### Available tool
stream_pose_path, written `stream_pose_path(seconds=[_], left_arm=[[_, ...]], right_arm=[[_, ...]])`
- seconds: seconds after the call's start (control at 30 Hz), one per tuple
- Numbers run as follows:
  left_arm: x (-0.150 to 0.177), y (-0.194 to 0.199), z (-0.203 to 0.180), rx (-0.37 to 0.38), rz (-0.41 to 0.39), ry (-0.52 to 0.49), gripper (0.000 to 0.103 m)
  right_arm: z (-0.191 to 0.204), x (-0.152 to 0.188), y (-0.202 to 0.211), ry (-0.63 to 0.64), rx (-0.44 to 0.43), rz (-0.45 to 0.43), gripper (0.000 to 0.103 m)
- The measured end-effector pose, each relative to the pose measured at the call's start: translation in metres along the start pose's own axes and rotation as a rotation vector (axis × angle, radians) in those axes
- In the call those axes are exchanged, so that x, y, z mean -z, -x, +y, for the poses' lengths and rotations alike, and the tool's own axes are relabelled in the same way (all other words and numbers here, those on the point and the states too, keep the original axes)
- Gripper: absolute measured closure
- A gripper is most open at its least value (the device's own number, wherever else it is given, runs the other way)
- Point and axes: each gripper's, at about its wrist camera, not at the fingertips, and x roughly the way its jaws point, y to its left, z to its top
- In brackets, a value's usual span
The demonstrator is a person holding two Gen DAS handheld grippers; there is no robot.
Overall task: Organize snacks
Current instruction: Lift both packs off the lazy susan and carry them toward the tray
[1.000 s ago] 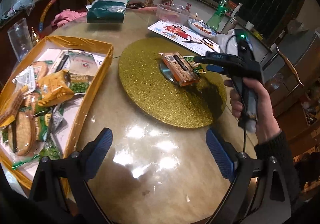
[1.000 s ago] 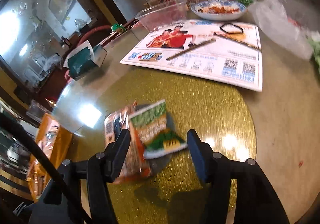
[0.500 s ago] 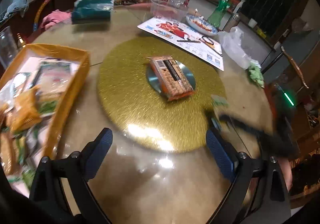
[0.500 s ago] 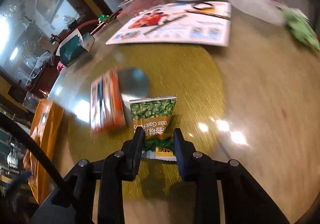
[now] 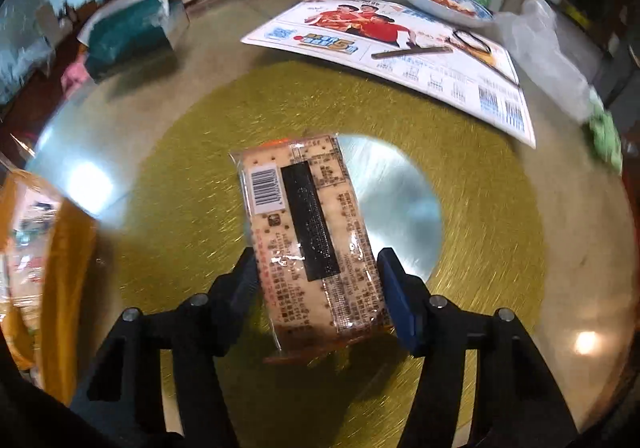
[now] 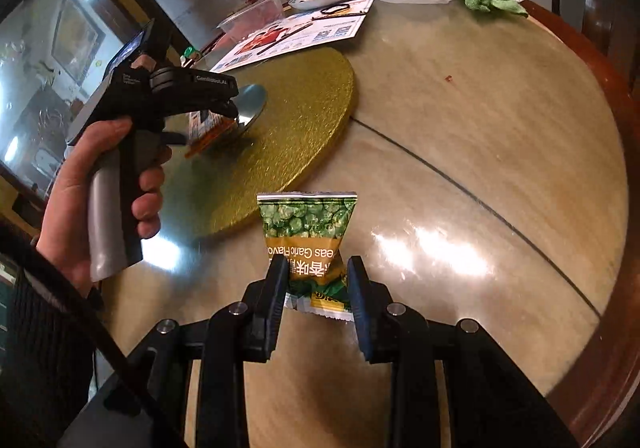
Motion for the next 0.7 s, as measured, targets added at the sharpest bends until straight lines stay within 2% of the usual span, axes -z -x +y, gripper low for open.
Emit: stream_pose_path(seconds=[0.17, 0.23, 0.3, 0.4, 0.47, 0.5, 0.6, 0.7], left_arm=[[0.071, 0.036, 0.031, 0.052, -0.013, -0.074, 0.042], [0.103, 0.053, 0.043, 0.077, -0.009, -0.102, 0.042], [0.135, 0.070, 0.058, 0.101, -0.002, -0.101, 0.042], [0.185, 0.096, 0.061, 0.103, -0.014, -0.169, 0.042], [0.202, 0.105, 0.061, 0.112, -0.019, -0.185, 0.042], [0.207, 0.107, 0.061, 0.114, -0.018, -0.186, 0.042], [0.211, 0.108, 0.060, 0.117, -0.024, -0.186, 0.041], [0.211, 0.107, 0.059, 0.102, -0.029, -0.193, 0.039]], right_arm=[[0.013, -0.002, -0.009, 0.038, 0.010, 0.029, 0.067], [0.018, -0.001, -0.011, 0.054, 0.015, 0.030, 0.061], [0.027, -0.004, -0.016, 0.085, 0.039, 0.033, 0.045], [0.038, -0.006, -0.022, 0.128, 0.080, 0.024, 0.045], [0.041, -0.005, -0.024, 0.143, 0.120, 0.008, 0.048], [0.042, -0.005, -0.025, 0.154, 0.159, -0.009, 0.056], [0.045, 0.002, -0.023, 0.179, 0.193, -0.014, 0.058], [0.045, 0.017, -0.012, 0.180, 0.188, -0.016, 0.059]])
